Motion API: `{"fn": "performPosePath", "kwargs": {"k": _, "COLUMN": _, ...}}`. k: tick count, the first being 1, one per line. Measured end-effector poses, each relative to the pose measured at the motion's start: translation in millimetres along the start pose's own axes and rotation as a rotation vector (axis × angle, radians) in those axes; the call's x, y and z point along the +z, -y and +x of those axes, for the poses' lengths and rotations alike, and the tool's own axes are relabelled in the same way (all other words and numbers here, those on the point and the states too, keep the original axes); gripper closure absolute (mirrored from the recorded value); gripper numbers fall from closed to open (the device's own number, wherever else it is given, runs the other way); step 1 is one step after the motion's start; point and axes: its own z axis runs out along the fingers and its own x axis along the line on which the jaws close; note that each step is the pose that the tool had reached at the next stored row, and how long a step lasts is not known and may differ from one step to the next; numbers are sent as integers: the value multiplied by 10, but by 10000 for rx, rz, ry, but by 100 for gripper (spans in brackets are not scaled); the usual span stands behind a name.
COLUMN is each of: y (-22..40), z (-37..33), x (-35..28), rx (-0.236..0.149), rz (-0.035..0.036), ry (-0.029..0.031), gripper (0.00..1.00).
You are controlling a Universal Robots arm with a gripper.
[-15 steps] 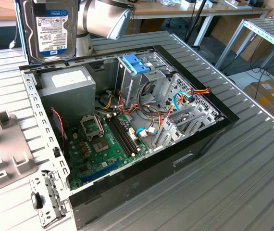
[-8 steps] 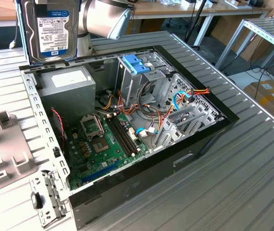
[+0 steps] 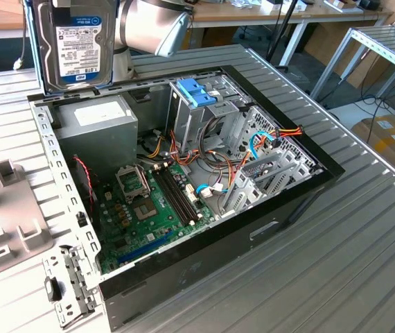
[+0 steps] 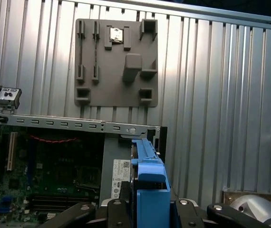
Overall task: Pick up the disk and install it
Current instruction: 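Pick up the disk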
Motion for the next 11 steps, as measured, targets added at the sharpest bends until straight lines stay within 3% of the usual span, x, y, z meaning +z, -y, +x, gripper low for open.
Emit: {"fn": "performPosePath", "kwargs": {"k": 11, "y": 35, "z": 46, "x": 5, "rx": 1, "rz": 0, "ry": -16, "gripper": 63}}
